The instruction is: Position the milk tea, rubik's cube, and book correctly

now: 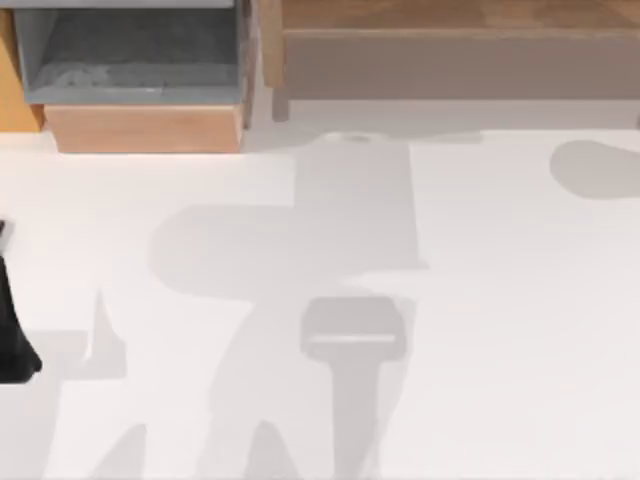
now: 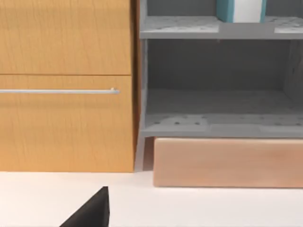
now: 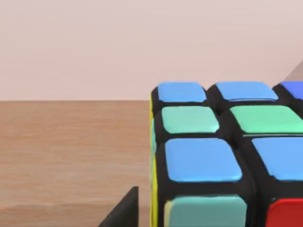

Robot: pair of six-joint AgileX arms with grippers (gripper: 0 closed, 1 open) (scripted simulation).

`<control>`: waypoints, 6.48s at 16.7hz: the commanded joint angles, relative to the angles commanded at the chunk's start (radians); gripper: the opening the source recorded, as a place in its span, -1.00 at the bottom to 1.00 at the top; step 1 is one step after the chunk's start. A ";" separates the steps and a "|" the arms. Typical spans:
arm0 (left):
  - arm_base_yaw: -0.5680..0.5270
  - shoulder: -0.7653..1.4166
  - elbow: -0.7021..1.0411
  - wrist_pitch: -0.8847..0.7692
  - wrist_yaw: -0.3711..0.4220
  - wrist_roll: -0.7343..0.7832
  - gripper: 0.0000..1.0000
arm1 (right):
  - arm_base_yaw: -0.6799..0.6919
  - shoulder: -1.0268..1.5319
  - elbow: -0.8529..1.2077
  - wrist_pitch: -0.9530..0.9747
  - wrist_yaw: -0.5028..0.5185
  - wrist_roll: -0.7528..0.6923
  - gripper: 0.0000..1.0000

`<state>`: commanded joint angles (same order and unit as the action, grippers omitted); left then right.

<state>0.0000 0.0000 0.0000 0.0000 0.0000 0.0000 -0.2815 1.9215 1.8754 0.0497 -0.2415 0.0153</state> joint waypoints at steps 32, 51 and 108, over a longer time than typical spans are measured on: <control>0.000 0.000 0.000 0.000 0.000 0.000 1.00 | 0.067 -0.614 -0.626 0.013 0.052 -0.004 1.00; 0.000 0.000 0.000 0.000 0.000 0.000 1.00 | 0.282 -1.921 -1.875 -0.050 0.241 -0.015 1.00; -0.190 2.004 1.395 0.606 -0.151 -0.012 -0.21 | 0.282 -1.921 -1.875 -0.050 0.241 -0.015 1.00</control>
<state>-0.1905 2.0038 1.3951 0.6060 -0.1509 -0.0124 0.0000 0.0000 0.0000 0.0000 0.0000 0.0000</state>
